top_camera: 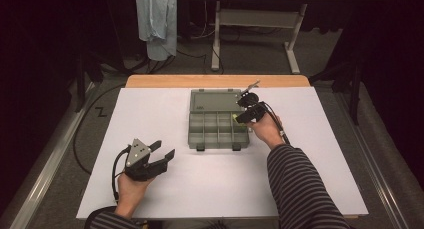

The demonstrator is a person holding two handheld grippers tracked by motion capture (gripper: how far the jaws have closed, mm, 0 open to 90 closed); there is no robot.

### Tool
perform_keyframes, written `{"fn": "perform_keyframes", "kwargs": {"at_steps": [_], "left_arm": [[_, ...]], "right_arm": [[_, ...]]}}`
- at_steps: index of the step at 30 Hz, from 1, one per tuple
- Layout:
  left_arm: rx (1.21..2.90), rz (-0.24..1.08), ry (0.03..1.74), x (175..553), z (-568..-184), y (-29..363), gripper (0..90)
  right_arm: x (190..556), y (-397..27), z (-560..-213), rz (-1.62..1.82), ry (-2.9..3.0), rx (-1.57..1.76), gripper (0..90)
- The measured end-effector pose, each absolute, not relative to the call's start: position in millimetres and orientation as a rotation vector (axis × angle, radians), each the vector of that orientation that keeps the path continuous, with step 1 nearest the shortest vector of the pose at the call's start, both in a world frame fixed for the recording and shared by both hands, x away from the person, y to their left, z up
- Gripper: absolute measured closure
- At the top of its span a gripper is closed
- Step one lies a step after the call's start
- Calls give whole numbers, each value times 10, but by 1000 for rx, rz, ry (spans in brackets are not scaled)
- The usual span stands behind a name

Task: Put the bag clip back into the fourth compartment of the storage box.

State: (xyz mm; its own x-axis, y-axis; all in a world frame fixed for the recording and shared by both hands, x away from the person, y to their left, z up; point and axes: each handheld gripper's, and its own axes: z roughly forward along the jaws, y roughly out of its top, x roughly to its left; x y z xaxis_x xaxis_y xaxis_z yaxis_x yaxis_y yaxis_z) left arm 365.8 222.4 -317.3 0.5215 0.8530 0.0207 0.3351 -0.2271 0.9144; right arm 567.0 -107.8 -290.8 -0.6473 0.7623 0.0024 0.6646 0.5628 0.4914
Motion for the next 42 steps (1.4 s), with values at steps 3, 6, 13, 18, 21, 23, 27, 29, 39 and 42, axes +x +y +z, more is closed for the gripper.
{"fn": "perform_keyframes", "kwargs": {"at_steps": [3, 6, 13, 18, 21, 23, 27, 29, 39, 42], "left_arm": [[1797, 671, 992, 3660, -3174, 2225, 416], [1796, 671, 991, 3659, -3174, 2223, 416], [1790, 662, 995, 3665, -3176, 2228, 416], [1791, 650, 993, 3675, -3179, 2230, 416], [1789, 648, 994, 3674, -3178, 2229, 415], [1790, 650, 993, 3671, -3178, 2228, 416], [1793, 650, 993, 3671, -3181, 2222, 415], [1790, 650, 995, 3669, -3184, 2221, 416], [1786, 650, 1002, 3665, -3181, 2238, 415], [1779, 643, 999, 3660, -3181, 2240, 415]], "right_arm": [[5672, -1089, -2911, 686, 2585, 1200, 755], [5665, -1098, -2896, 693, 2581, 1200, 756], [5649, -1130, -2885, 714, 2585, 1208, 753], [5649, -1156, -2875, 736, 2585, 1226, 751], [5635, -1176, -2874, 758, 2585, 1223, 746], [5615, -1194, -2860, 768, 2580, 1234, 744], [5584, -1252, -2845, 797, 2571, 1244, 732], [5572, -1290, -2842, 801, 2570, 1260, 723], [5498, -1506, -2755, 859, 2527, 1306, 712], [5475, -1567, -2760, 869, 2518, 1318, 698]]}}
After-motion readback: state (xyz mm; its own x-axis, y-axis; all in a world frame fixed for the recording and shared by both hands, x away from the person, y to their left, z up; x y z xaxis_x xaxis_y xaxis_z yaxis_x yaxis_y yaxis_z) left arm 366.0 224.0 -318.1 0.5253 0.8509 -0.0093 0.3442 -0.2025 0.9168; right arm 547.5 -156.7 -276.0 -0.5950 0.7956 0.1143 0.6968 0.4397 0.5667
